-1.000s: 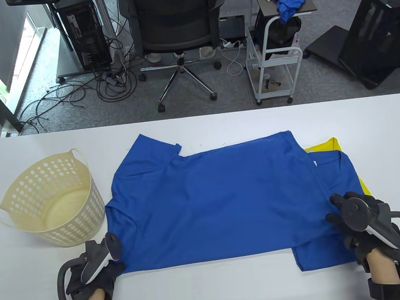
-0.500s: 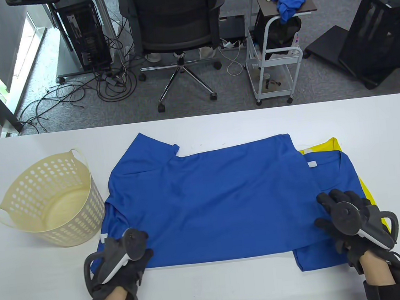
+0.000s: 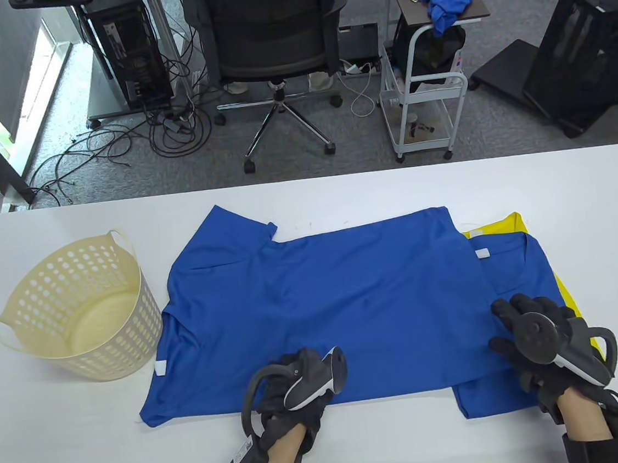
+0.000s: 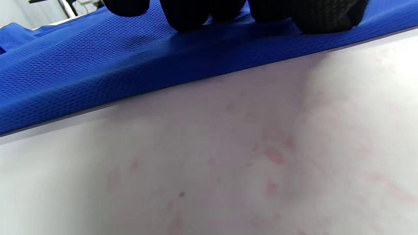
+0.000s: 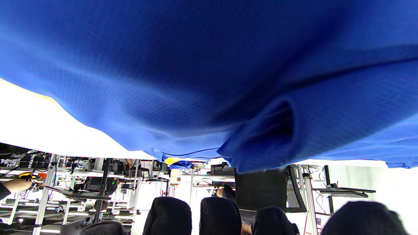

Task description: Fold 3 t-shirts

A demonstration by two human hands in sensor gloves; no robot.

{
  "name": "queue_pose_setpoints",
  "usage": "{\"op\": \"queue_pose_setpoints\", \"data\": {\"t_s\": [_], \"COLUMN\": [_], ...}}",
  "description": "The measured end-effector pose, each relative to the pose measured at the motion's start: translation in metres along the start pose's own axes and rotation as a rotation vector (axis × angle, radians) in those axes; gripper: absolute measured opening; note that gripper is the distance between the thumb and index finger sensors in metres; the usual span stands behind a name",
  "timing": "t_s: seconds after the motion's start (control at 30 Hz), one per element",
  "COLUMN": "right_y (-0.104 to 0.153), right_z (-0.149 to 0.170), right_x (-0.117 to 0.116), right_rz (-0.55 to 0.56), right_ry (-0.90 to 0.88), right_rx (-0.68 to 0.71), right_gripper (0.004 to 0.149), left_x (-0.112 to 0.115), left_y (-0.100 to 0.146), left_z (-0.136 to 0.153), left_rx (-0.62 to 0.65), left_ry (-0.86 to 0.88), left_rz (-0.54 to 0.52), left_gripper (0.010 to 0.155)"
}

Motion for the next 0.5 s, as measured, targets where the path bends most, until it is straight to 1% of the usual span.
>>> {"op": "queue_pose_setpoints", "data": {"t_s": [0.13, 0.17, 0.27, 0.3, 0.37, 0.4, 0.43, 0.47, 0.5], "right_y": [0.001, 0.002, 0.002, 0.001, 0.002, 0.002, 0.001, 0.001, 0.001], "right_z": [0.0, -0.001, -0.002, -0.002, -0.002, -0.002, -0.002, -0.002, -0.002], "right_x": [0.0, 0.0, -0.003, -0.004, -0.003, -0.003, -0.004, -0.005, -0.005], "right_rz": [0.009, 0.007, -0.006, -0.009, -0.01, -0.009, -0.01, -0.013, -0.014], "right_ry": [0.007, 0.011, 0.021, 0.025, 0.024, 0.021, 0.017, 0.014, 0.014], "right_rx": [0.003, 0.006, 0.009, 0.008, 0.01, 0.01, 0.01, 0.009, 0.008], "right_gripper": [0.066, 0.066, 0.066, 0.066, 0.066, 0.066, 0.066, 0.066, 0.066], "left_x": [-0.001, -0.002, -0.005, -0.004, -0.001, -0.001, -0.001, -0.002, -0.003], "left_y": [0.005, 0.007, 0.014, 0.016, 0.018, 0.018, 0.018, 0.017, 0.017], "left_z": [-0.011, -0.014, -0.018, -0.02, -0.022, -0.023, -0.024, -0.025, -0.025], "left_rx": [0.045, 0.041, 0.031, 0.048, 0.063, 0.065, 0.05, 0.019, 0.014], "left_ry": [-0.023, -0.045, -0.093, -0.095, -0.098, -0.098, -0.12, -0.162, -0.173], "left_rz": [-0.034, -0.051, -0.085, -0.068, -0.029, -0.025, -0.046, -0.073, -0.082], "left_gripper": [0.045, 0.044, 0.048, 0.051, 0.062, 0.067, 0.067, 0.064, 0.063]}}
Point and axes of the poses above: the tracker on the back of each hand, its own z axis roughly to the little-finger side, its own y axis roughly from the fingertips to the wrist, x = y × z, the point moved 5 cm from there along -y, roughly from the wrist to the fingertips, and after that the axes turned 10 degrees about z, right-handed, at the moved point
